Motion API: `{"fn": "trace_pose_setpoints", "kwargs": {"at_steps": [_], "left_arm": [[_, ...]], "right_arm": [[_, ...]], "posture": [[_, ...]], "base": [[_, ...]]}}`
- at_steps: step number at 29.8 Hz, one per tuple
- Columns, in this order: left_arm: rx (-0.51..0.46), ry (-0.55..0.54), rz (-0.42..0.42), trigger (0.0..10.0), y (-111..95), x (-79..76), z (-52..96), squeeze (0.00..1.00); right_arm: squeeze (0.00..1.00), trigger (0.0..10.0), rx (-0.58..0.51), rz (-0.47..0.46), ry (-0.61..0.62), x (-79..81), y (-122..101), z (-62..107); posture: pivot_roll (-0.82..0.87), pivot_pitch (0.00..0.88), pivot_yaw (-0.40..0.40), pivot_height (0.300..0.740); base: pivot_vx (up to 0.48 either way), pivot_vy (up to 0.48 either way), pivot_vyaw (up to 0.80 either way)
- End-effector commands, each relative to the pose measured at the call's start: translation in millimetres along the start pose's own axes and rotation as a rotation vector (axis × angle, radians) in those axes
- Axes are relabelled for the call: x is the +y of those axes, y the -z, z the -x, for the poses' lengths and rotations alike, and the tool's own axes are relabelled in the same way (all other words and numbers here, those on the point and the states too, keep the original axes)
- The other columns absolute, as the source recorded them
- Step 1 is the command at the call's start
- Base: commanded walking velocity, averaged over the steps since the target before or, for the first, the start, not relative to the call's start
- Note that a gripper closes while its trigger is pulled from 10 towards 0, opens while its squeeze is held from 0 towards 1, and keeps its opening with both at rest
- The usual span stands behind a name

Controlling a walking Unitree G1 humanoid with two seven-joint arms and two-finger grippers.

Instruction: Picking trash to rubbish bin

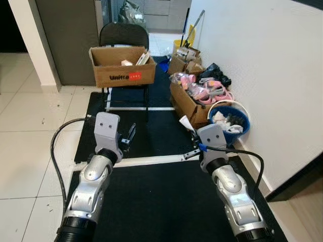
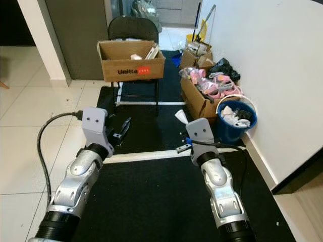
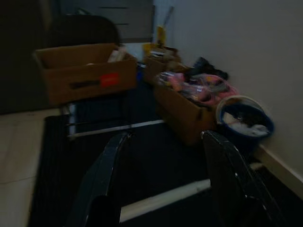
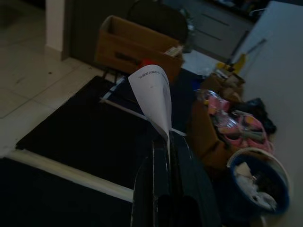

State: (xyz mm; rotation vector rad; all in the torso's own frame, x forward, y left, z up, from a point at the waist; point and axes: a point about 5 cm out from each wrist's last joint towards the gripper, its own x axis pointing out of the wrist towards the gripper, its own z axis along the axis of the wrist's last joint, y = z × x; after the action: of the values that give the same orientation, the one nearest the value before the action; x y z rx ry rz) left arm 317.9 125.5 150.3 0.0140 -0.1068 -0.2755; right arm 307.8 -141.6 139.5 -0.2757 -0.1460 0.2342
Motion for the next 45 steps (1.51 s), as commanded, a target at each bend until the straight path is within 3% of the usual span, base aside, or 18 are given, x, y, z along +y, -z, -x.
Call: {"fn": "trace_pose_setpoints", "kwargs": {"at_steps": [1,15,22,27,33,45], "left_arm": [[0.011,-0.008,0.012,10.0,2.1,2.7,2.3,0.0],[0.011,-0.006,0.009,10.0,1.4,3.2,1.4,0.0],[0.03,-0.011,-0.002,10.0,5.1,5.4,2.2,0.0],[0.047,-0.012,-0.009,10.0,8.4,6.7,3.1,0.0],[0.064,-0.02,-0.019,10.0,12.2,10.5,4.7,0.0],[0.078,-0.031,-0.029,10.0,15.6,13.8,6.0,0.0]], "right_arm": [[0.0,10.0,0.025,-0.015,-0.02,5.9,4.9,1.0],[0.0,10.0,0.052,-0.021,-0.024,6.7,9.6,0.7],[0.0,10.0,0.151,-0.124,0.04,1.9,34.5,7.6],[0.0,10.0,0.191,-0.108,0.041,0.6,45.3,13.5],[0.0,10.0,0.256,-0.085,-0.038,11.5,54.2,16.1],[0.0,10.0,0.231,-0.099,-0.071,18.4,52.0,14.5]], "posture": [[-0.09,0.086,-0.034,0.74],[-0.09,0.083,-0.036,0.74],[-0.09,0.084,-0.035,0.74],[-0.09,0.084,-0.034,0.74],[-0.09,0.083,-0.029,0.74],[-0.08,0.078,-0.029,0.74]], "base": [[0.375,0.0,0.0],[0.378,0.0,0.0],[0.377,0.0,-0.62],[0.375,0.0,-0.8],[0.376,0.0,-0.36],[0.377,0.0,0.0]]}}
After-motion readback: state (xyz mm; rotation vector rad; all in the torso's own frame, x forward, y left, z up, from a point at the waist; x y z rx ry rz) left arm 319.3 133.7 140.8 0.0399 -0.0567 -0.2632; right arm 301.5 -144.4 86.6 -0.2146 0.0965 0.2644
